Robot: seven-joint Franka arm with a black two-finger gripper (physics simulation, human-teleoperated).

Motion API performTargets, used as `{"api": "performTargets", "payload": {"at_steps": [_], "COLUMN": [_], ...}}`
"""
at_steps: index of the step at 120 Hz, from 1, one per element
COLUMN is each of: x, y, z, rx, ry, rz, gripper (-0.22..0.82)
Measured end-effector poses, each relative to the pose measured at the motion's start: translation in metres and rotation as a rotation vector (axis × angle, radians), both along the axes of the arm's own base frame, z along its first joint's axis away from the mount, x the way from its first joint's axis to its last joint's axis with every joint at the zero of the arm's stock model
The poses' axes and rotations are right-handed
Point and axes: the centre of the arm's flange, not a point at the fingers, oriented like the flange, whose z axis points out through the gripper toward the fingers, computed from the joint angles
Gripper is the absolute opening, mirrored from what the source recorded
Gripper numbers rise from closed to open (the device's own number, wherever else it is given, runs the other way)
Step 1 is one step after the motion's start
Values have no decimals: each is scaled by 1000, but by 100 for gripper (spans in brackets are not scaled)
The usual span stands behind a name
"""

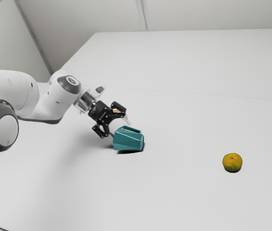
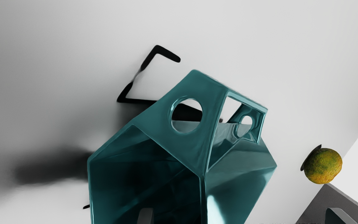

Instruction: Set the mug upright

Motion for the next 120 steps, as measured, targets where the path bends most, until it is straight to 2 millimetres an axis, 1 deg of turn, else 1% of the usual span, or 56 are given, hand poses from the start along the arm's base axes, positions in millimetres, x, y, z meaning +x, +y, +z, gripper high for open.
{"api": "performTargets", "payload": {"at_steps": [13, 17, 21, 35, 42, 51, 64, 75, 85, 96, 107, 120], "x": [1, 0, 0, 1, 1, 2, 7, 11, 13, 13, 12, 8], "y": [-3, -5, -6, -12, -14, -19, -31, -35, -36, -46, -53, -57], "z": [-3, -5, -6, -7, -6, -4, 5, 12, 17, 24, 43, 67], "rx": [-13, -18, -21, -29, -29, -30, -33, -32, -22, -2, 58, 167], "ry": [1, 4, 6, 7, 5, 1, -20, -35, -45, -58, -93, -143], "rz": [7, 8, 9, 3, 0, -9, -30, -36, -45, -76, -132, -209], "gripper": [60, 59, 53, 22, 10, 1, -7, -12, -15, -16, -17, -17]}}
